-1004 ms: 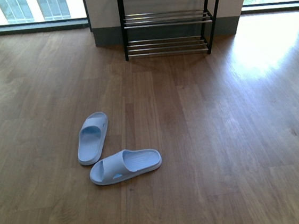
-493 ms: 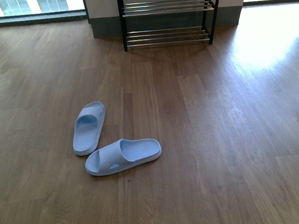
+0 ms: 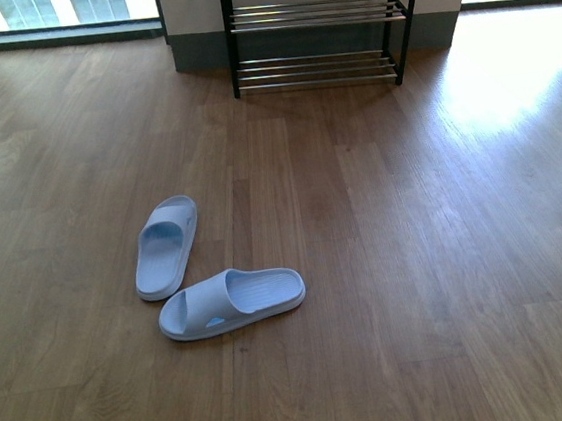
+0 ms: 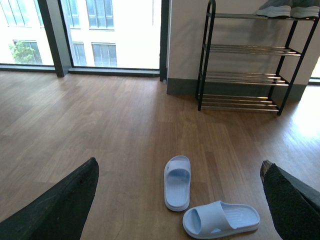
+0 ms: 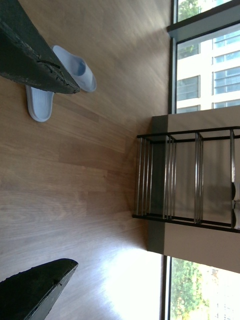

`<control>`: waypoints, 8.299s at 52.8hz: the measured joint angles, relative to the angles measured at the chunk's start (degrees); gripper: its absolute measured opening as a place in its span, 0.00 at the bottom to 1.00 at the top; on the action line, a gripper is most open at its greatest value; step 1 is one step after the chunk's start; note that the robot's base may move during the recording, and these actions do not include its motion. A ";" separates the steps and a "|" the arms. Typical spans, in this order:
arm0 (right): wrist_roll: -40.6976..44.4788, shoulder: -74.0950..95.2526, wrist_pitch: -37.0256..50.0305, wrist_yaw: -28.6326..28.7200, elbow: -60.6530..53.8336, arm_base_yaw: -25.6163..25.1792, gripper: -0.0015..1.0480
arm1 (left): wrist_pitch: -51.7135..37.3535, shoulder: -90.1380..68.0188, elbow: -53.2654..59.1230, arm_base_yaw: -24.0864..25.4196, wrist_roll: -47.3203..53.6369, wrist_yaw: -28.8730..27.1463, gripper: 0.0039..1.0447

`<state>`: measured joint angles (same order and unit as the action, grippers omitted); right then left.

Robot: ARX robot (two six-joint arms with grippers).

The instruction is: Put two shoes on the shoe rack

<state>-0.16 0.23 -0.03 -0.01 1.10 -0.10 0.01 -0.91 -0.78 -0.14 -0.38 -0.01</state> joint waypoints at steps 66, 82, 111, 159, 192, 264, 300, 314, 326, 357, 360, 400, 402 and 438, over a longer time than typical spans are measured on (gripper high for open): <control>-0.15 34.75 15.32 3.23 4.72 5.22 0.91 | 0.00 0.00 0.00 0.00 0.00 -0.04 0.91; 15.19 91.32 45.27 9.64 16.63 11.72 0.91 | 0.00 0.00 0.00 0.00 0.00 -0.04 0.91; 36.68 144.85 46.56 8.17 42.71 13.62 0.91 | 0.00 0.00 0.00 0.00 0.00 -0.04 0.91; 31.06 168.71 39.10 7.93 71.36 22.01 0.91 | 0.00 0.00 0.00 0.00 0.00 -0.02 0.91; 28.81 171.23 37.66 7.15 75.56 22.18 0.26 | 0.00 0.00 0.00 0.00 0.00 -0.04 0.91; -0.04 79.76 34.45 7.69 18.10 -7.28 0.01 | 0.00 0.00 0.00 0.00 0.00 -0.02 0.91; -3.30 53.29 20.28 16.52 12.52 -17.99 0.01 | 0.00 0.00 0.00 0.00 0.00 -0.02 0.91; -3.32 53.29 20.26 16.57 12.50 -17.99 0.01 | 0.00 0.00 0.00 0.00 0.00 -0.07 0.91; -3.32 53.22 20.26 16.59 12.48 -18.03 0.01 | 0.00 0.00 0.00 0.00 0.00 -0.02 0.91; -3.32 53.18 20.26 16.57 12.48 -18.08 0.01 | 0.02 0.00 0.00 0.00 0.00 -0.02 0.91; -3.32 53.18 20.26 16.59 12.52 -18.08 0.01 | 0.02 0.00 0.00 0.00 0.00 -0.02 0.91; -3.32 53.29 20.26 16.76 12.50 -18.05 0.01 | -3.72 -27.21 -4.55 2.23 -8.61 -8.26 0.91; -3.32 53.29 20.26 16.66 12.50 -18.08 0.01 | -7.91 -32.76 -4.85 3.43 -7.80 -5.97 0.91; -3.32 53.29 20.26 16.59 12.50 -18.08 0.01 | -40.17 -136.17 -34.32 -4.35 11.04 13.25 0.91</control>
<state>-3.49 53.52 20.23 16.58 13.61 -18.17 -40.16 -137.08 -35.09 -4.49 10.66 13.23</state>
